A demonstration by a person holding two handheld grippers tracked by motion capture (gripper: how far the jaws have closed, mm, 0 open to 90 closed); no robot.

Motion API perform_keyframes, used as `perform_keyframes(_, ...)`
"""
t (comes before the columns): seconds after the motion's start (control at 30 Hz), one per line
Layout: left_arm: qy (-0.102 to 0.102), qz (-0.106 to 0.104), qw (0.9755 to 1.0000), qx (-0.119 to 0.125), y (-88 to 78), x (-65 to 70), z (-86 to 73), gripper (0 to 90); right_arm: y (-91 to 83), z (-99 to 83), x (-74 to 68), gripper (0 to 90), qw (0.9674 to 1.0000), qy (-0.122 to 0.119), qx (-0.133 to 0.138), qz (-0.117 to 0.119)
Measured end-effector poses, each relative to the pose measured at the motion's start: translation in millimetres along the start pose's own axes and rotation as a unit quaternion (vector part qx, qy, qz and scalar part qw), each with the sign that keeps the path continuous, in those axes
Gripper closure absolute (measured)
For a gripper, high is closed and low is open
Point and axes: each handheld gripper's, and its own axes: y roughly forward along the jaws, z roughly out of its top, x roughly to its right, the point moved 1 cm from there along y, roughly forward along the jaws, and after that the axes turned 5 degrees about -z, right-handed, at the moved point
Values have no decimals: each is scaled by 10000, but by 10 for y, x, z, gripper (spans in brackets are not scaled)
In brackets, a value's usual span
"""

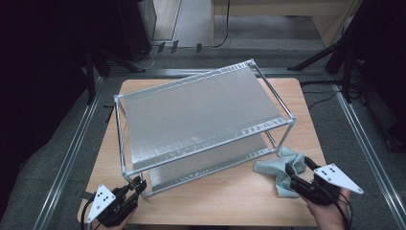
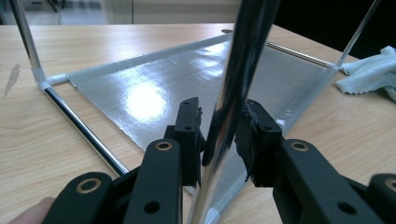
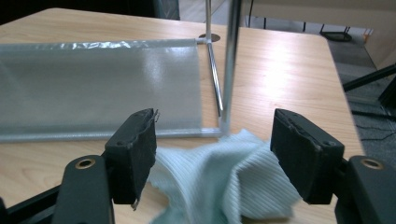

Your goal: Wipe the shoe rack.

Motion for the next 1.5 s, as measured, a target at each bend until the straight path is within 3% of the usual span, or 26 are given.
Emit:
perform_keyframes(0.1, -4, 12, 10000, 2, -3, 6, 0, 705, 248, -146, -41, 320, 9985, 2, -447, -312)
perform_keyframes(0.27, -28, -3, 10000, 39, -17, 0, 0, 701, 427, -369, 48, 365, 9906, 326, -1116, -727)
perform_keyframes(0.37, 5, -80, 10000, 8, -5, 6, 0, 687, 430, -453, 73, 387, 9876, 520, -1346, -617)
perform_keyframes(0.47, -10, -113, 9999, 13, 0, 14, 1, 717, 424, -520, 41, 391, 9854, 405, -1553, -574)
perform_keyframes(0.5, 16, -212, 9998, 5, -1, 22, 2, 747, 424, -532, 35, 400, 9848, 403, -1584, -589)
perform_keyframes(0.63, 158, -409, 9990, -55, 22, 65, -2, 774, 415, -540, 3, 579, 9868, 339, -1495, -529)
perform_keyframes(0.73, 157, -349, 9993, -55, 54, 85, 0, 702, 425, -543, -51, 795, 9894, 168, -1376, -431)
perform_keyframes(0.8, 174, -367, 9992, -60, 67, 90, 2, 710, 417, -504, -86, 826, 9887, -56, -1334, -678)
perform_keyframes(0.83, 195, -330, 9993, -55, 70, 96, 1, 733, 393, -464, -87, 830, 9901, 12, -1228, -681)
perform_keyframes(0.9, 244, -334, 9991, -57, 69, 99, 1, 782, 310, -340, -73, 831, 9934, 192, -908, -672)
perform_keyframes(1.03, 245, -452, 9986, -86, 65, 135, -1, 786, 121, 45, -95, 829, 9967, 119, -137, -791)
perform_keyframes(1.1, 323, -458, 9984, -99, 68, 156, -1, 789, 28, 302, -138, 827, 9961, 7, 335, -812)
perform_keyframes(1.23, 402, -469, 9980, -127, 65, 172, -6, 794, -64, 881, -230, 813, 9904, -168, 1120, -796)
perform_keyframes(1.3, 411, -490, 9979, -131, 60, 176, -7, 795, -7, 1119, -262, 808, 9895, -291, 1224, -707)
perform_keyframes(1.37, 408, -497, 9978, -141, 57, 180, -9, 795, 143, 1261, -270, 807, 9919, -398, 1066, -559)
perform_keyframes(1.5, 397, -506, 9978, -141, 57, 180, -11, 795, 485, 1235, -284, 812, 9959, -472, 610, -468)
